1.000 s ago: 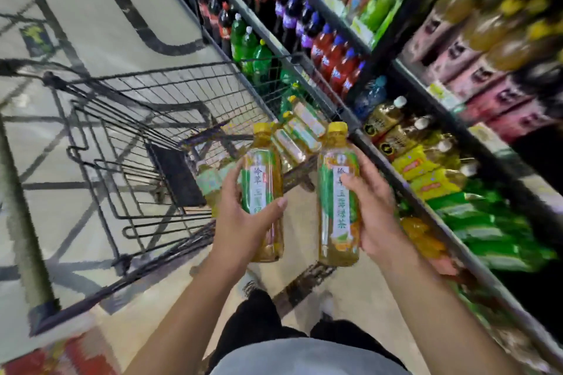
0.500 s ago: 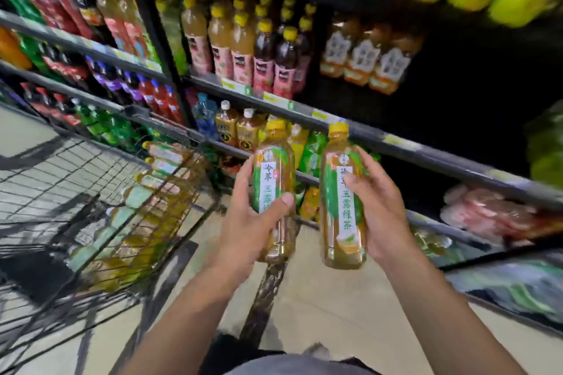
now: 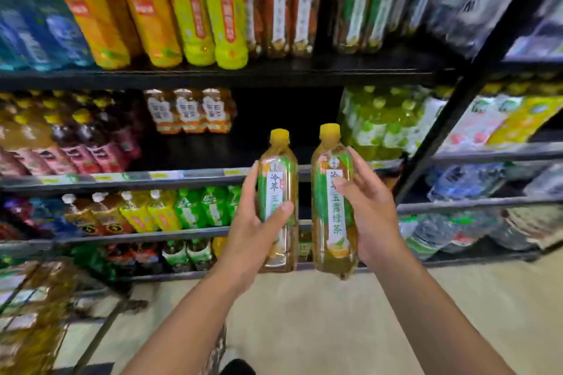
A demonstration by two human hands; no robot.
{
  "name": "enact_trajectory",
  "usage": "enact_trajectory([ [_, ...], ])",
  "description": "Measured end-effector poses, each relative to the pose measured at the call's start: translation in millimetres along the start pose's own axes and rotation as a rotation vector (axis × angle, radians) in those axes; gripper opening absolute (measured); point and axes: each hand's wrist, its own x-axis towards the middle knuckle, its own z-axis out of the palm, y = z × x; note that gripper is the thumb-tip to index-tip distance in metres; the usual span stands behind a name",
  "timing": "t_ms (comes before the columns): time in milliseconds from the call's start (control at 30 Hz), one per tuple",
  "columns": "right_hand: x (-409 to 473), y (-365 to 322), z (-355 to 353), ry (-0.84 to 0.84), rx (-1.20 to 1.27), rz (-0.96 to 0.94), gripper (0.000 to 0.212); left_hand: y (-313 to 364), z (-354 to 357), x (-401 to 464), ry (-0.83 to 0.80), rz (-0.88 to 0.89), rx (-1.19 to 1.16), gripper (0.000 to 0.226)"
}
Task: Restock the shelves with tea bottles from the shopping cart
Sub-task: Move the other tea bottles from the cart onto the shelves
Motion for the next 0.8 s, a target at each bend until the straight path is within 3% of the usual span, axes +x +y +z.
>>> enact_trajectory([
  [300,50.2,-40.8,-46.3,0.097,-0.04,-0.125,0.055,28.8,54.5,76.0,-0.085,0.089,0.09,0.074],
  [567,126.9,-85.5,-46.6,0.064,-0.112,-0.266,0.055,62.0,93.1,157.6,-0.147,0.194,0.018,0.077],
  [800,177.7,-120.8,-54.1,0.141,-0.094,-0.428,0.055,102.5,121.6,220.1,-0.201,0.35,-0.051,0.077],
])
